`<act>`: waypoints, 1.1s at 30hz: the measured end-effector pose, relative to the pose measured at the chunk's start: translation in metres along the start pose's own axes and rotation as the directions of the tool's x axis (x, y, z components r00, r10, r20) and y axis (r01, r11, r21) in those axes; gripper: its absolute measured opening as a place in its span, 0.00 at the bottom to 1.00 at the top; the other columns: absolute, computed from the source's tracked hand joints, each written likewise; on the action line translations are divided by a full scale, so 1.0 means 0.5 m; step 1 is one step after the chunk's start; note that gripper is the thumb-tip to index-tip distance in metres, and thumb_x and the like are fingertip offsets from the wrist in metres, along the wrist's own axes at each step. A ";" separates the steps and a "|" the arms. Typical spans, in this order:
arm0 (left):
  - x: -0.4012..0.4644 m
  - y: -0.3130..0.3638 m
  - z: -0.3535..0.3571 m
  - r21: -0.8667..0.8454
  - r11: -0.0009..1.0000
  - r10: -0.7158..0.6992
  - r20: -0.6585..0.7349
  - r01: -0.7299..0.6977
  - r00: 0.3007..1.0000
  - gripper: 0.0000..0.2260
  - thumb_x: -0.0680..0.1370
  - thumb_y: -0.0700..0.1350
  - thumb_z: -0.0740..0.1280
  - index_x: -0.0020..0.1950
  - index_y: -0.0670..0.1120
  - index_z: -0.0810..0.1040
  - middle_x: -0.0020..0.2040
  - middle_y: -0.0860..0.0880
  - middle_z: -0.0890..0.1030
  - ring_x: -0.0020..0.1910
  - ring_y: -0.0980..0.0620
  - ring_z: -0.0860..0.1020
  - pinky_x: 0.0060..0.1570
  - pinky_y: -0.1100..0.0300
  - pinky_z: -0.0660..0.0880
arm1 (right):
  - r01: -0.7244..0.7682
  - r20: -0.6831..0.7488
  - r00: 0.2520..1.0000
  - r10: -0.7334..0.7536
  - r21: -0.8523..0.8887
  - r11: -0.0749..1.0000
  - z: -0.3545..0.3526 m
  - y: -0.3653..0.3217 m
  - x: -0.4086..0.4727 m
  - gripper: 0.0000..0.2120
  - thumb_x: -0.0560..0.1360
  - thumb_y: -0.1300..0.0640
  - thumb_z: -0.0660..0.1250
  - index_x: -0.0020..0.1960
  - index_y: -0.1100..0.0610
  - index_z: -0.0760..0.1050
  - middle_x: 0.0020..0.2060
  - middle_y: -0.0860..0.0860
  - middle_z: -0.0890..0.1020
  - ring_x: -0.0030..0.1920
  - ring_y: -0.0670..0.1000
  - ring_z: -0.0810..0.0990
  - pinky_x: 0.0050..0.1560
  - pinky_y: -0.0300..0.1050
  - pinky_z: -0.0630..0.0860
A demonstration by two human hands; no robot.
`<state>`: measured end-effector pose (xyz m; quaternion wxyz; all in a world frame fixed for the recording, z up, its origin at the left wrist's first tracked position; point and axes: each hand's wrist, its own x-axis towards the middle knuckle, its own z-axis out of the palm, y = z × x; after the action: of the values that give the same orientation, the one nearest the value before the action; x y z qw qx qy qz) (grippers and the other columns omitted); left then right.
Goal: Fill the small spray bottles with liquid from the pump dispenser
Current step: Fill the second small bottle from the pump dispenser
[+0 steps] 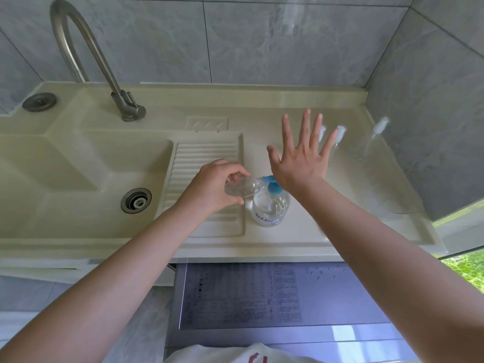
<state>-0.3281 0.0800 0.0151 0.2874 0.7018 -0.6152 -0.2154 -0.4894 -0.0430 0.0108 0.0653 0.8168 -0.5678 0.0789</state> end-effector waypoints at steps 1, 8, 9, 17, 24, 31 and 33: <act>0.000 0.001 -0.001 -0.002 1.000 -0.001 -0.001 0.001 1.000 0.25 0.62 0.42 0.82 0.56 0.53 0.82 0.48 0.54 0.78 0.47 0.53 0.80 0.52 0.59 0.77 | 0.009 -0.009 1.000 -0.009 -0.024 1.000 -0.002 0.002 0.003 0.33 0.81 0.36 0.40 0.81 0.46 0.36 0.80 0.58 0.36 0.79 0.62 0.33 0.74 0.69 0.32; 0.003 -0.002 0.000 0.006 1.000 0.001 0.000 -0.001 1.000 0.26 0.61 0.43 0.83 0.56 0.54 0.82 0.48 0.55 0.78 0.47 0.54 0.80 0.53 0.54 0.78 | 0.000 0.084 0.996 -0.006 0.065 0.998 0.015 -0.005 0.001 0.31 0.82 0.40 0.41 0.81 0.46 0.36 0.80 0.57 0.36 0.79 0.61 0.33 0.75 0.69 0.35; 0.004 -0.002 -0.001 0.010 1.000 0.000 0.001 0.000 1.000 0.26 0.61 0.43 0.83 0.56 0.54 0.82 0.48 0.55 0.78 0.47 0.54 0.80 0.53 0.54 0.78 | 0.005 0.063 0.998 -0.009 0.052 0.999 0.013 -0.004 0.002 0.31 0.82 0.39 0.41 0.81 0.47 0.35 0.80 0.57 0.36 0.79 0.61 0.33 0.75 0.69 0.36; 0.006 -0.005 0.003 -0.002 0.999 0.032 -0.011 -0.032 0.999 0.26 0.60 0.42 0.83 0.55 0.54 0.82 0.47 0.56 0.77 0.45 0.53 0.80 0.52 0.52 0.78 | 0.044 0.037 0.998 -0.044 0.002 0.999 0.011 -0.003 0.004 0.31 0.82 0.39 0.40 0.81 0.47 0.35 0.80 0.57 0.36 0.79 0.61 0.33 0.75 0.70 0.36; 0.005 -0.009 0.005 0.008 1.000 0.025 -0.011 -0.025 1.000 0.26 0.60 0.43 0.83 0.55 0.54 0.82 0.47 0.57 0.77 0.46 0.53 0.80 0.52 0.51 0.79 | 0.018 -0.007 1.000 -0.018 0.002 1.000 0.005 -0.002 0.006 0.32 0.82 0.38 0.40 0.81 0.48 0.34 0.80 0.58 0.35 0.79 0.61 0.33 0.75 0.69 0.35; 0.003 -0.007 0.004 -0.003 1.000 0.029 -0.025 -0.029 0.999 0.26 0.60 0.42 0.83 0.55 0.54 0.82 0.47 0.57 0.77 0.46 0.53 0.80 0.52 0.51 0.79 | 0.026 0.075 0.997 -0.030 0.063 0.998 0.011 -0.009 -0.001 0.30 0.83 0.42 0.42 0.82 0.47 0.37 0.80 0.58 0.38 0.79 0.61 0.34 0.75 0.69 0.35; 0.003 -0.007 0.004 -0.002 1.000 0.027 -0.030 -0.027 0.999 0.26 0.60 0.42 0.83 0.55 0.54 0.82 0.47 0.57 0.77 0.46 0.53 0.80 0.52 0.51 0.78 | 0.036 0.062 0.997 -0.039 0.047 0.998 0.009 -0.010 0.001 0.31 0.83 0.41 0.42 0.82 0.48 0.37 0.80 0.58 0.39 0.79 0.61 0.34 0.75 0.70 0.35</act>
<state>-0.3267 0.0786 0.0113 0.3003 0.6963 -0.6199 -0.2018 -0.4845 -0.0426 0.0063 0.0300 0.8306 -0.5522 0.0653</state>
